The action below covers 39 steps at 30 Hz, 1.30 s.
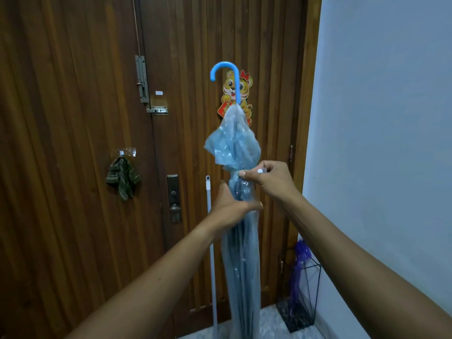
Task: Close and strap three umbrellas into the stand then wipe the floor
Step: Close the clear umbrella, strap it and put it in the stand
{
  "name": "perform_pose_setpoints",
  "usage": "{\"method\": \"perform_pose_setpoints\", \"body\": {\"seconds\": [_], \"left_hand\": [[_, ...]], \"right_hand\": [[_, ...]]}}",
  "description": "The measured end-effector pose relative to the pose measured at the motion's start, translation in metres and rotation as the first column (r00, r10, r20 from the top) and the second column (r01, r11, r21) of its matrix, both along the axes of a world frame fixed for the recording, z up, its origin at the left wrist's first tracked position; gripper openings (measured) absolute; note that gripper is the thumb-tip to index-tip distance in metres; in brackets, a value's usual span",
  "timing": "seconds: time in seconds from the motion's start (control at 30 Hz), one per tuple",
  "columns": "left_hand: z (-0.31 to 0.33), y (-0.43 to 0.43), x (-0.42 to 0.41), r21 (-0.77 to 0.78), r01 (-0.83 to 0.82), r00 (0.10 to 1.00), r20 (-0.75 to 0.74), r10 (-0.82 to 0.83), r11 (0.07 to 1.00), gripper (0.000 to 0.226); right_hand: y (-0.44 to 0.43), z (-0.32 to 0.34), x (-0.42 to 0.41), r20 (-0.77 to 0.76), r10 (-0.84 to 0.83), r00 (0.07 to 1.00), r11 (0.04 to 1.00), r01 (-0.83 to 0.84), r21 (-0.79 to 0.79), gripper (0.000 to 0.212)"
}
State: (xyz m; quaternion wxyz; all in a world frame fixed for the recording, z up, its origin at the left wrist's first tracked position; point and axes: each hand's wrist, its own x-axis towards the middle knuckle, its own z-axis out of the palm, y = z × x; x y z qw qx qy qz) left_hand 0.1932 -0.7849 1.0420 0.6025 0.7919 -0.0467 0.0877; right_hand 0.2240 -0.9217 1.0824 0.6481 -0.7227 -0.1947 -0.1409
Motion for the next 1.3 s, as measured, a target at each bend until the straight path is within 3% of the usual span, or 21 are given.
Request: {"method": "perform_pose_setpoints", "body": {"seconds": [0.13,0.23,0.33,0.47,0.6,0.7,0.83,0.97,1.07,1.13,1.2,1.23,1.3], "left_hand": [[-0.007,-0.01,-0.005,-0.024,-0.214,0.974,0.076,0.215,0.976,0.046],[-0.003,0.001,-0.005,-0.074,-0.22,0.972,0.065,0.225,0.973,0.041],[0.0,0.013,-0.004,-0.173,-0.066,0.992,0.092,0.082,0.983,0.047],[-0.001,0.022,-0.001,-0.432,0.155,0.986,0.13,-0.108,0.888,0.061],[0.002,0.029,-0.005,-0.542,0.3,0.949,0.082,-0.305,0.786,0.046],[0.004,0.037,-0.009,-0.518,0.337,0.929,0.049,-0.366,0.786,0.038],[0.004,0.043,-0.012,-0.329,0.327,0.945,0.128,-0.301,0.886,0.049],[0.004,0.043,-0.011,-0.397,0.275,0.959,0.181,-0.219,0.876,0.049],[-0.001,0.045,-0.012,-0.338,0.141,0.954,0.296,-0.037,0.93,0.04],[-0.005,0.049,-0.011,-0.36,0.082,0.942,0.333,0.045,0.929,0.053],[-0.007,0.055,-0.01,-0.412,0.052,0.94,0.328,0.095,0.91,0.081],[-0.008,0.057,-0.008,-0.412,0.023,0.936,0.33,0.125,0.911,0.085],[-0.007,0.06,-0.008,-0.394,0.025,0.932,0.342,0.121,0.919,0.071]], "right_hand": [[0.01,0.005,-0.003,-0.008,0.042,0.999,0.993,-0.043,-0.106,0.027],[0.006,0.008,-0.006,-0.056,0.156,0.986,0.984,-0.16,-0.079,0.02],[0.003,0.006,-0.005,-0.095,0.211,0.973,0.977,-0.21,0.02,0.018],[0.006,0.006,-0.006,-0.214,0.31,0.926,0.941,-0.268,0.204,0.008],[0.009,0.011,-0.007,-0.302,0.358,0.884,0.915,-0.266,0.303,0.013],[0.009,0.013,-0.008,-0.355,0.372,0.858,0.917,-0.279,0.286,0.024],[0.014,0.012,-0.008,-0.38,0.367,0.849,0.918,-0.264,0.296,0.023],[0.022,0.012,-0.011,-0.368,0.351,0.861,0.928,-0.267,0.261,0.011],[0.025,0.015,-0.013,-0.358,0.332,0.873,0.938,-0.266,0.223,0.012],[0.027,0.017,-0.015,-0.348,0.332,0.877,0.939,-0.274,0.206,0.014],[0.029,0.018,-0.017,-0.338,0.336,0.879,0.938,-0.28,0.204,0.015],[0.031,0.019,-0.018,-0.338,0.331,0.881,0.94,-0.275,0.202,0.016],[0.035,0.02,-0.018,-0.355,0.317,0.879,0.944,-0.255,0.211,0.016]]}}
